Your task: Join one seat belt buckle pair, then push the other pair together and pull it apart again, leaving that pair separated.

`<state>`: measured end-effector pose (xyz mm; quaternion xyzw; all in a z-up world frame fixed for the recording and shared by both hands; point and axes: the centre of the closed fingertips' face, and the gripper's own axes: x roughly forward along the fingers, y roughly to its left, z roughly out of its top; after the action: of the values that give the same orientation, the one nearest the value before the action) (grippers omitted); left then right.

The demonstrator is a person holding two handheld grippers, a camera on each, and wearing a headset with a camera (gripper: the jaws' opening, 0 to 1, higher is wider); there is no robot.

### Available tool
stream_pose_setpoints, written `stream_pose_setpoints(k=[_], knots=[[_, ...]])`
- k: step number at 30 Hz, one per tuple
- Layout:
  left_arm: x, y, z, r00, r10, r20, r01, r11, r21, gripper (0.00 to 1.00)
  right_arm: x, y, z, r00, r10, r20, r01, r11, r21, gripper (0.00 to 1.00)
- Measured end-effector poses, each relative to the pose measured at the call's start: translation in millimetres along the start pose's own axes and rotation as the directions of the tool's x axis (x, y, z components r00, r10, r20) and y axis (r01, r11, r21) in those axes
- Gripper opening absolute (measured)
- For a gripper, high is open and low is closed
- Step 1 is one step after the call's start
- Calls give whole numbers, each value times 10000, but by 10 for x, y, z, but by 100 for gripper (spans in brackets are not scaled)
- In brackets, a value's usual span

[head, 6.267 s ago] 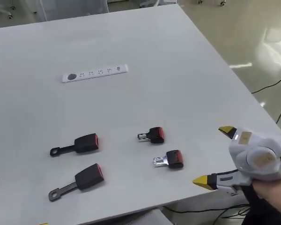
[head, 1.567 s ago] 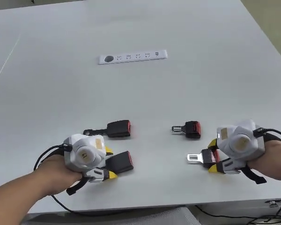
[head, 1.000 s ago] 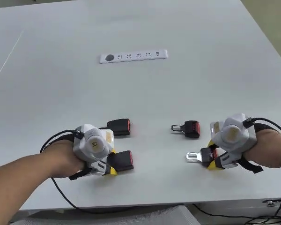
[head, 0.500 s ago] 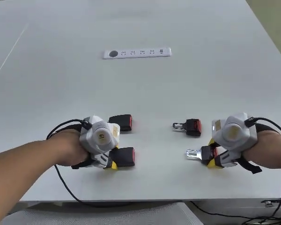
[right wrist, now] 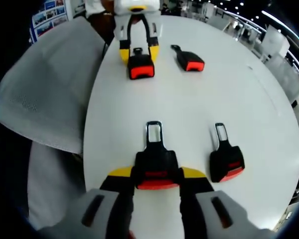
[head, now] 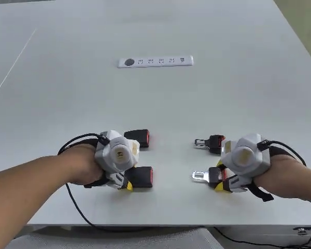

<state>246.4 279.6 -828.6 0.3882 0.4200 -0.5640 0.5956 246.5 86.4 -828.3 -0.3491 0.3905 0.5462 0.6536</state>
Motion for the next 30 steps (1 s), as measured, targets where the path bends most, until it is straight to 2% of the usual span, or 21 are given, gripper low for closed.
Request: stream_pose_setpoints(k=[11, 23, 30], knots=[[2, 1, -1, 9999, -3, -129, 5, 10000, 92, 33, 181, 93, 387, 9984, -26, 571, 35, 9999, -153, 34], [5, -8, 7, 9998, 36, -202, -34, 9999, 105, 33, 367, 154, 775, 9959, 96, 896, -57, 9990, -433, 34], [5, -4, 9, 9997, -4, -258, 8, 9999, 150, 33, 416, 167, 873, 9966, 133, 811, -86, 9982, -588, 34]])
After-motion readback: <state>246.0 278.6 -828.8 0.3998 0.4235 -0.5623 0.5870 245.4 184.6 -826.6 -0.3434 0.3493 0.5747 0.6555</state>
